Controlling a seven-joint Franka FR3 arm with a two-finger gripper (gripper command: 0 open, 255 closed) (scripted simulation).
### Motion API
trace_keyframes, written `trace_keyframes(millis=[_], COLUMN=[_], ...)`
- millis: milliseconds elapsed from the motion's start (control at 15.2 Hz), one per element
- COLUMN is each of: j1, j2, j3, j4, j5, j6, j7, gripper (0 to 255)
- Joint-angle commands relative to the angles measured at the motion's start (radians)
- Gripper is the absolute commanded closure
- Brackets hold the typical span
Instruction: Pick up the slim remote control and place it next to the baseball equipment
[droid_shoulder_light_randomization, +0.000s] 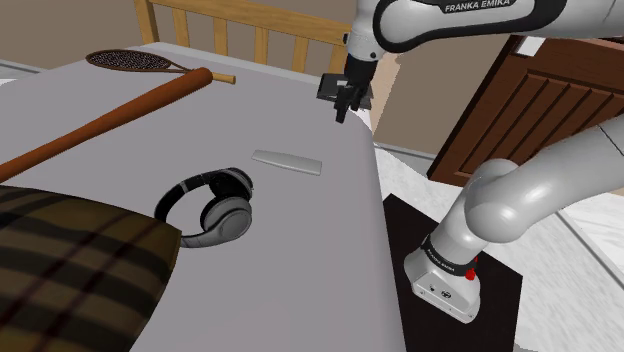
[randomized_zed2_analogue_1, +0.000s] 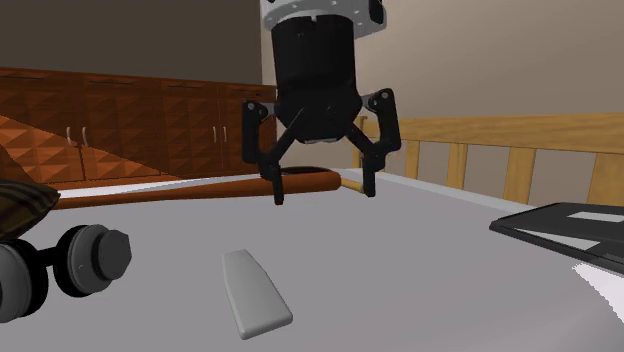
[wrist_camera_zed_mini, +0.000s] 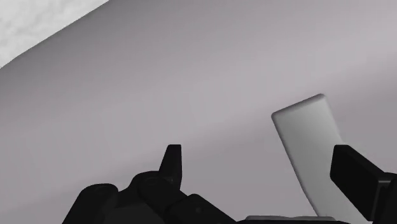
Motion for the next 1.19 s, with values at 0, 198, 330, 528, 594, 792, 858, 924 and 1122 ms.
trace_keyframes(millis=[0, 198, 330, 528, 594, 792, 858, 924, 1122], j1=[0.022, 0.051, 0.071, 0.098, 0.107, 0.132, 0.139, 0.138, 0.138], j2=[0.071, 0.163, 0.225, 0.316, 0.346, 0.436, 0.463, 0.470, 0.491], j3=[0.002, 0.008, 0.014, 0.027, 0.032, 0.050, 0.056, 0.056, 0.057], j4=[0.017, 0.037, 0.055, 0.085, 0.097, 0.134, 0.146, 0.140, 0.121], j5=[0.010, 0.026, 0.037, 0.053, 0.058, 0.073, 0.077, 0.076, 0.074], j6=[0.053, 0.119, 0.160, 0.215, 0.232, 0.278, 0.292, 0.305, 0.345], j7=[-0.037, -0.092, -0.129, -0.183, -0.202, -0.255, -0.271, -0.271, -0.269], gripper=[0, 0, 0, 0, 0, 0, 0, 0, 0])
